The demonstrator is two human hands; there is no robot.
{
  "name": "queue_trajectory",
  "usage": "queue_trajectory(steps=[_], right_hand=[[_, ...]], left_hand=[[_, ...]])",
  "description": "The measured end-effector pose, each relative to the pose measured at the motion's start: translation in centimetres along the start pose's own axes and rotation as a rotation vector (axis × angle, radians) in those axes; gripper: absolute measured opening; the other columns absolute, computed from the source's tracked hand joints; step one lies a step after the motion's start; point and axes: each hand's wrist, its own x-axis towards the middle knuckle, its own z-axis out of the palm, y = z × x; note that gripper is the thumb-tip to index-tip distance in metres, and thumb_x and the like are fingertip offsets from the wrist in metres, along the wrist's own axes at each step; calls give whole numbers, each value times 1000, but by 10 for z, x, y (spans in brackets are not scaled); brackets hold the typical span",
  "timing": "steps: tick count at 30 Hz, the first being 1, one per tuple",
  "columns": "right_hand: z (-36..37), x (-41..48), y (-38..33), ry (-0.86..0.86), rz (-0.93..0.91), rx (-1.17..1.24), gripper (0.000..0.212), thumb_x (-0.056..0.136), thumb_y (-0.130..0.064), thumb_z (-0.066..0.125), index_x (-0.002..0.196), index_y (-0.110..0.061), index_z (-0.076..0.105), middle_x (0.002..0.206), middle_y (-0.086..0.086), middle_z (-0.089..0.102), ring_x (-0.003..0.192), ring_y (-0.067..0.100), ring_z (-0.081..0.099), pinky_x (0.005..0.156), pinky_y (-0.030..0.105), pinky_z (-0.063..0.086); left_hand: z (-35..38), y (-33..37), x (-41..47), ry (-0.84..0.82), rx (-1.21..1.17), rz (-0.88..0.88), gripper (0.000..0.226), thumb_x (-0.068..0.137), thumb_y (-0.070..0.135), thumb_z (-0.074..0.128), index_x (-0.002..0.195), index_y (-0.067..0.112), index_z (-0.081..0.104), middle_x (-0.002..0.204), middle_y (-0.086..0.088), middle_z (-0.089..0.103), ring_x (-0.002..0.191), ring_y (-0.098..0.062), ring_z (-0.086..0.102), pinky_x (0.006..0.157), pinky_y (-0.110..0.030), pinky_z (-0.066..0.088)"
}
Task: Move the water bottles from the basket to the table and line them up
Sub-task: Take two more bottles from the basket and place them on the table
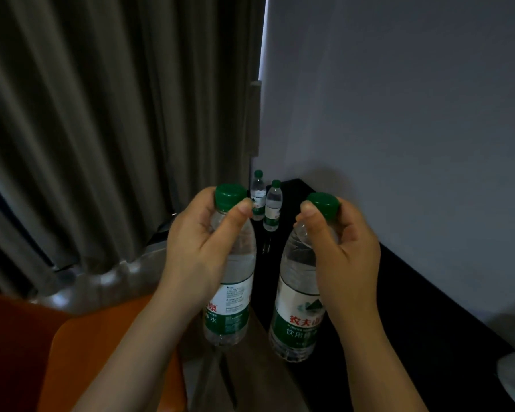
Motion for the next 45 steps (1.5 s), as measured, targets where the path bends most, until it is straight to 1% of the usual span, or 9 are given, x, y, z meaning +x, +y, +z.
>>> queue_trajectory(steps=[13,17,19,24,26,32,36,39,45], right_hand=[[-29,74,82,-2,50,-79,16,87,-42,64,93,-27,65,87,-9,69,81,3,66,69,13,49],[-34,91,107,3,86,-94,16,87,-43,65,92,-28,65,86,-10,69,80,3,65,69,15,50],[-34,101,121,14,108,-96,15,86,-42,66,92,-28,65,86,-9,69,80,3,66,68,15,50],[-26,124,151,31,152,-114,11,83,-38,69,93,-33,67,90,-15,71,85,-2,67,71,8,48],[-21,134,163,21,205,-149,11,81,-39,70,91,-35,67,90,-16,71,84,-2,67,69,8,48],[2,162,205,31,346,-175,16,75,-36,77,84,-29,67,82,-6,71,78,6,69,67,14,51],[15,174,232,-49,411,-299,17,78,-38,76,84,-25,66,78,-2,69,74,12,67,64,28,56],[23,182,252,-76,462,-361,19,77,-42,74,87,-28,67,82,-4,71,77,9,69,67,29,57],[36,194,295,-129,535,-444,20,77,-39,74,93,-33,65,87,-8,69,78,5,67,66,22,56]], left_hand=[[74,-77,80,-111,-33,-48,15,87,37,60,92,23,65,84,5,69,77,-5,64,67,-13,48],[94,-111,101,-174,-66,-103,15,84,41,63,91,27,63,83,2,69,81,-16,67,74,-38,54],[104,-131,112,-209,-65,-127,19,81,46,62,92,31,63,88,3,71,84,-15,68,77,-42,56],[119,-182,145,-269,54,-116,7,83,37,66,87,35,60,81,7,69,76,0,65,67,-15,50],[123,-203,158,-302,115,-105,16,85,26,67,83,39,58,76,8,66,73,6,61,59,-4,42],[134,-271,195,-375,107,-162,19,86,15,68,91,29,57,78,16,60,77,17,57,61,1,38],[144,-311,217,-414,105,-206,20,86,12,67,92,28,56,77,20,58,78,21,55,62,3,37],[153,-341,231,-433,102,-246,22,86,12,66,89,31,55,77,16,59,77,17,56,61,2,39],[171,-391,256,-453,175,-280,16,87,17,66,99,9,60,86,-2,61,74,-5,55,61,-3,38]])
